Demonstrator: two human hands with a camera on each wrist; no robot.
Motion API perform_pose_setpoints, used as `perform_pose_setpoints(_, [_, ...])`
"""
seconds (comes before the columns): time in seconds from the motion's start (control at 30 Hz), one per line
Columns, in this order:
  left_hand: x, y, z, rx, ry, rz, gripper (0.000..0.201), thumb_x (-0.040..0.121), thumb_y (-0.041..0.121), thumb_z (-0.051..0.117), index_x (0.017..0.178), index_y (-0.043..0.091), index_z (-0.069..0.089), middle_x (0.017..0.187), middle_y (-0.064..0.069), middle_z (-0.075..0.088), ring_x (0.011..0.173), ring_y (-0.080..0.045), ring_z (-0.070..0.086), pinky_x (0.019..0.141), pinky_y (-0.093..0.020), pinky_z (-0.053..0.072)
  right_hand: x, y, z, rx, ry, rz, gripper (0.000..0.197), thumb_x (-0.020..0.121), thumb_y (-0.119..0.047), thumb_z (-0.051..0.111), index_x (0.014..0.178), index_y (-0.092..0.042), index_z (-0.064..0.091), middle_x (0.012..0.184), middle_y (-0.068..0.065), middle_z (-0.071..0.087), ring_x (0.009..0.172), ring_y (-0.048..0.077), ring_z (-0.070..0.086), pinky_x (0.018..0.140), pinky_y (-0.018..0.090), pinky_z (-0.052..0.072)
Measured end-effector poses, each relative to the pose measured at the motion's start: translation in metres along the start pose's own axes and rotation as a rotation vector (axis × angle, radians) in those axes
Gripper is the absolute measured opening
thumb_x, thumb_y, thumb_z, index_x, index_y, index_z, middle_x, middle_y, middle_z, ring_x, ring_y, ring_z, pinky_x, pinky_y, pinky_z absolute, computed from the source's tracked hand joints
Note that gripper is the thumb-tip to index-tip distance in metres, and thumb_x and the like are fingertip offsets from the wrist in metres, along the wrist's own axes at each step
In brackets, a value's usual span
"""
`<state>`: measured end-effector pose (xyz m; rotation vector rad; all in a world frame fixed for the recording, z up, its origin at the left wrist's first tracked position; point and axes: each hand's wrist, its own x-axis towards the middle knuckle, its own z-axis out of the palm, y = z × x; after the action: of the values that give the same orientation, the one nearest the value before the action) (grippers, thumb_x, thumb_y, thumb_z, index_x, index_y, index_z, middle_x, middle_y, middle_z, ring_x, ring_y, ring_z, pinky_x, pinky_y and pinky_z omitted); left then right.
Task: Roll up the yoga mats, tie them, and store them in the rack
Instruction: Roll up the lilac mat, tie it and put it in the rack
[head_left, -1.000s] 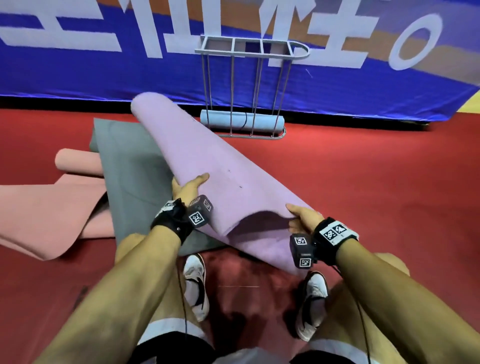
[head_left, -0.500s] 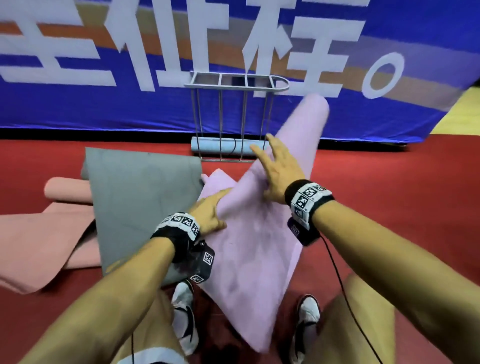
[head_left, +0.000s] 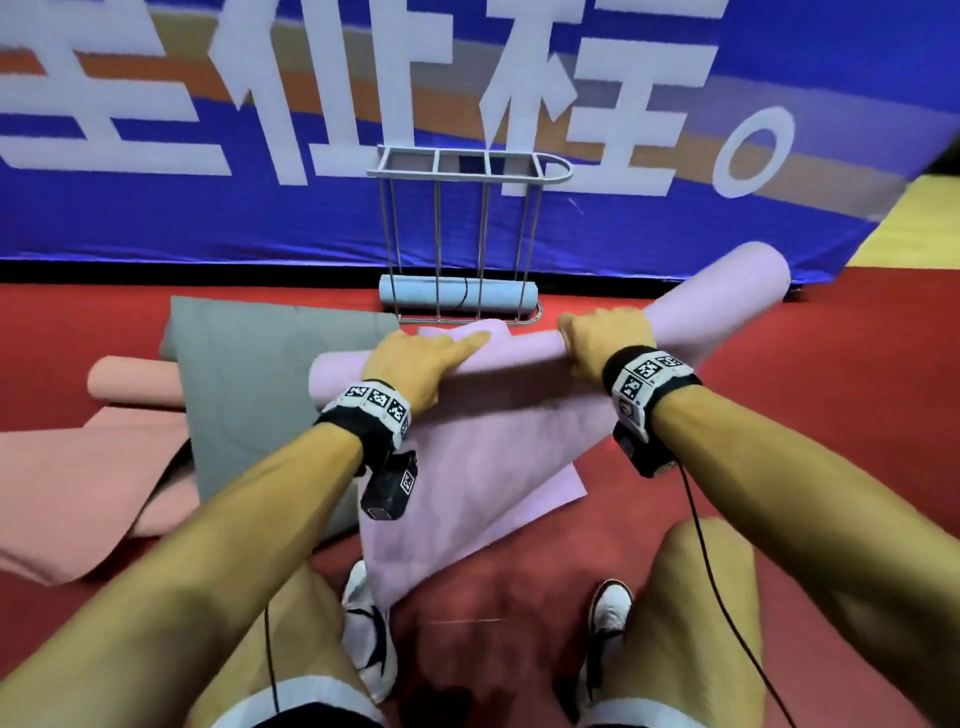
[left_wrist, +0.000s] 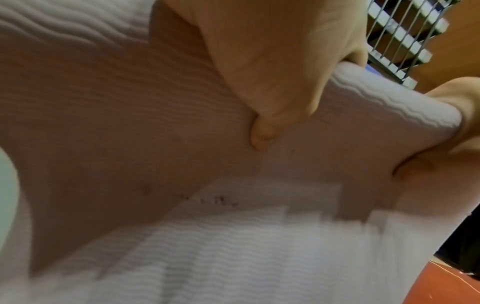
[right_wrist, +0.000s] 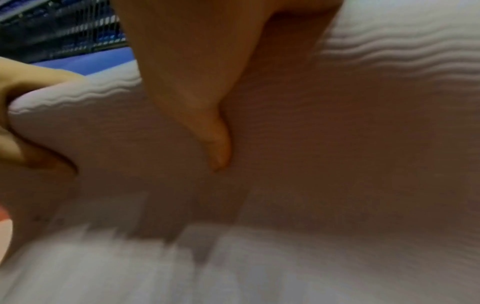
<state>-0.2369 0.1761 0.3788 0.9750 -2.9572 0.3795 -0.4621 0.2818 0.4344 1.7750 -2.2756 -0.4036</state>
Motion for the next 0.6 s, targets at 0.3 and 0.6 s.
perform_pose_setpoints(0.3, [0.094,-0.019,-0.177,0.366,0.653,0.147,0.027,0.079,0.008,0.055,0.099,0.026,0.062,0.076,0.003,0.068,0.068,-0.023,0.066,0.065,-0.033,0.048,-0.032,0.068,-0.071,0.516,0.37,0.518,0.024,0.083,-0.021,0.066,0.104,-0.019,0.053,0.099,0.011,0.066,0.094,0.038,0.062,0.072,0.037,0.035])
perform_pose_setpoints(0.6, [0.062,-0.02,-0.158,0.301,1.002,0.186,0.023,0.087,0.007,0.057,0.099,0.024,0.067,0.095,0.007,0.071,0.086,-0.019,0.067,0.078,-0.036,0.042,-0.044,0.038,-0.059,0.6,0.505,0.525,0.021,0.082,-0.019,0.064,0.101,-0.018,0.055,0.096,0.007,0.065,0.095,0.036,0.061,0.072,0.037,0.037])
